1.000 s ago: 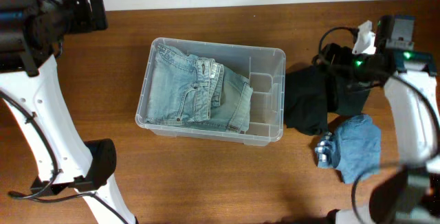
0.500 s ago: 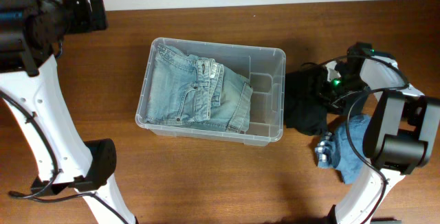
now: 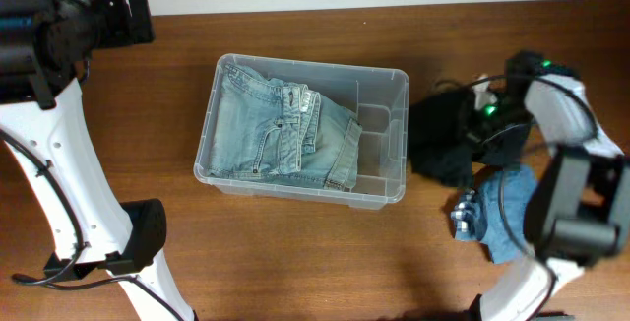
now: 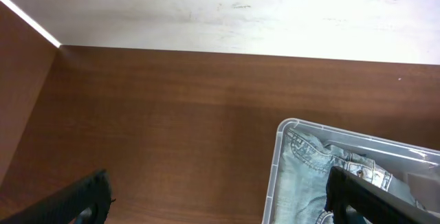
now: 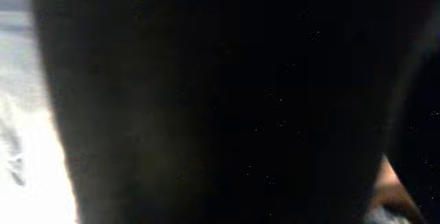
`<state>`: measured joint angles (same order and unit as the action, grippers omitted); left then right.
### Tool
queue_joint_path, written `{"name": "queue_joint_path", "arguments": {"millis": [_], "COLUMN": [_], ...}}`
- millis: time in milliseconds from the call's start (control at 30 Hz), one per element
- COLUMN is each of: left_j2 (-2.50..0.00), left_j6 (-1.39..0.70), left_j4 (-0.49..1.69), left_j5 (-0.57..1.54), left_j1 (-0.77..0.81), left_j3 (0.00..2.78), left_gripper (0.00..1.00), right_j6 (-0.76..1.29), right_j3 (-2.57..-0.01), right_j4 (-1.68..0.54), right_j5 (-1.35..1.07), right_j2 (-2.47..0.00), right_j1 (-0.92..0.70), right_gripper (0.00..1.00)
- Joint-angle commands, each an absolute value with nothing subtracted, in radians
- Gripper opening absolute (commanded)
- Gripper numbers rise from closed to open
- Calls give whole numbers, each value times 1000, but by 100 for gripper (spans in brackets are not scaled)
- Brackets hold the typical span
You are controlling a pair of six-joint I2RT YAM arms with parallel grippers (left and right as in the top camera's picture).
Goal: Pack container
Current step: 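Grasp the black folded clothes with the right gripper and lift, then place the black clothes into the bin and release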
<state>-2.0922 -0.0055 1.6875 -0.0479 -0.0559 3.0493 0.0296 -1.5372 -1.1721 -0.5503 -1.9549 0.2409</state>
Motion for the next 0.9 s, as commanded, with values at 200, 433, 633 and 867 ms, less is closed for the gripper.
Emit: {"name": "queue_joint_path", "arguments": {"millis": [200, 433, 633, 867], "left_j2": [-2085, -2085, -2085, -2085], "left_j6": [-15, -15, -15, -15], "left_j4": [1687, 1687, 1687, 1687], "left_j5": [-41, -41, -41, -41], "left_j1": [-61, -61, -61, -61], "left_j3": [3057, 3057, 3057, 3057], "left_gripper": [100, 100, 100, 100], "right_j6": [176, 427, 719, 780], "right_j3": [-1636, -1626, -1626, -1626], "right_j4": [-1093, -862, -466, -474], "right_j5": [-841, -859, -677, -589], "right_j2": [-1498, -1553, -1716, -1892], "right_j1": [170, -157, -492, -590], "right_gripper": [15, 14, 13, 12]}}
